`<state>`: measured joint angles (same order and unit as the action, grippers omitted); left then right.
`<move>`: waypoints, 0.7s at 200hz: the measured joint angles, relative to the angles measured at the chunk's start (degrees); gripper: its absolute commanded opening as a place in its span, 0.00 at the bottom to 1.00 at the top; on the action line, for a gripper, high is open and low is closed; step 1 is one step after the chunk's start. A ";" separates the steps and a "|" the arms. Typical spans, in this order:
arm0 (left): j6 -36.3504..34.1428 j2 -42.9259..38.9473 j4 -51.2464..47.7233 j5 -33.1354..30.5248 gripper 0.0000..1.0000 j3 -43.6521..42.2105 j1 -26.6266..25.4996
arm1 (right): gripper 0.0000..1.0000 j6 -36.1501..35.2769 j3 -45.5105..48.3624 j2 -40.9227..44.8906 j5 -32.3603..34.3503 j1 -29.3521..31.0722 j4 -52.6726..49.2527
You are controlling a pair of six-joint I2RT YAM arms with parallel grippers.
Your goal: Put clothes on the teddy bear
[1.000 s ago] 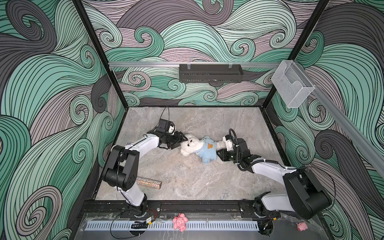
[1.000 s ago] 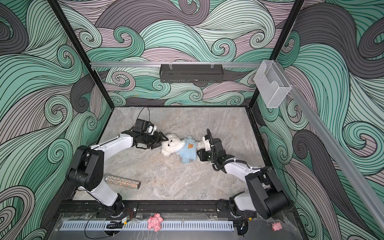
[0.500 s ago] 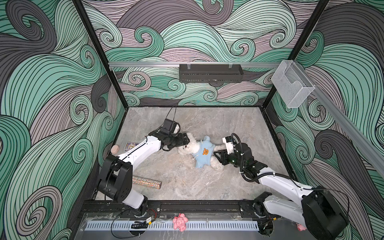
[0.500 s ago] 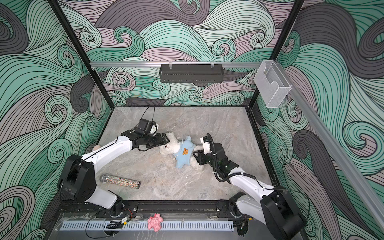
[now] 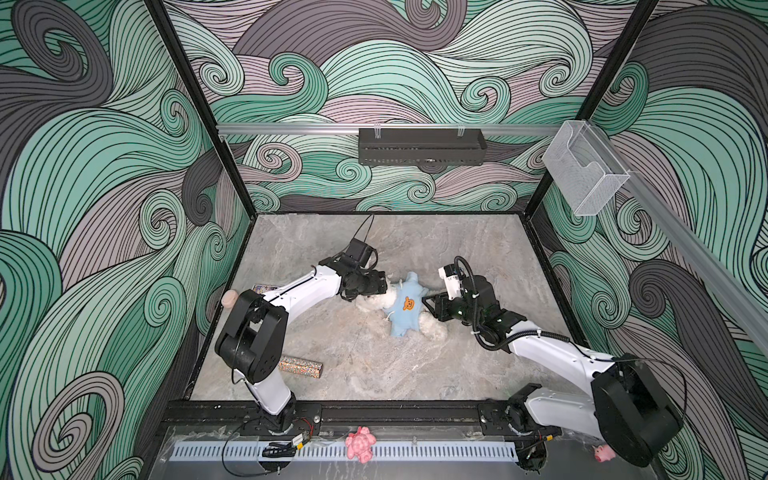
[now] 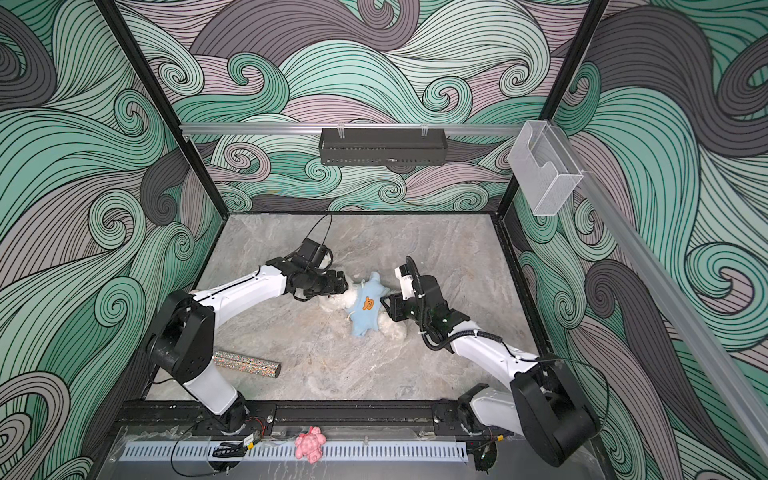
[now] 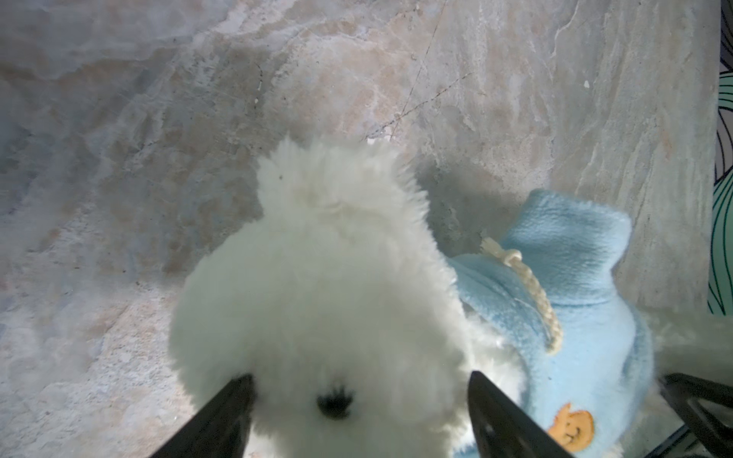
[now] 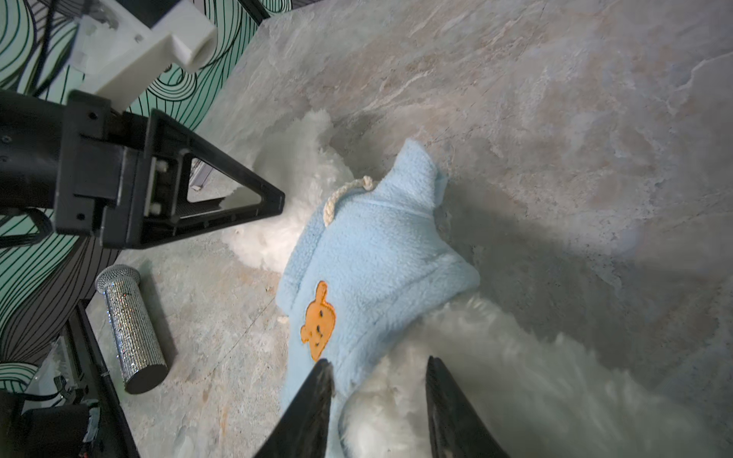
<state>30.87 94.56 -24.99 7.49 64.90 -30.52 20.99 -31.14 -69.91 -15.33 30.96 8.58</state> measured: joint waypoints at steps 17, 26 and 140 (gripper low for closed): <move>-0.26 -4.31 -0.59 -2.54 0.86 -2.32 -0.02 | 0.44 -0.98 0.00 1.46 -0.07 0.50 -2.73; -0.31 -6.62 -1.01 -3.80 0.86 -2.86 0.00 | 0.44 -1.57 0.00 2.58 0.24 0.74 -4.48; 11.39 -10.58 11.28 4.07 0.78 -17.42 -5.49 | 0.23 -0.70 1.27 -0.92 2.64 1.55 -9.03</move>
<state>42.26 83.99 -13.72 11.55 47.48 -36.01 20.29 -29.87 -70.83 -12.69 32.51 -0.45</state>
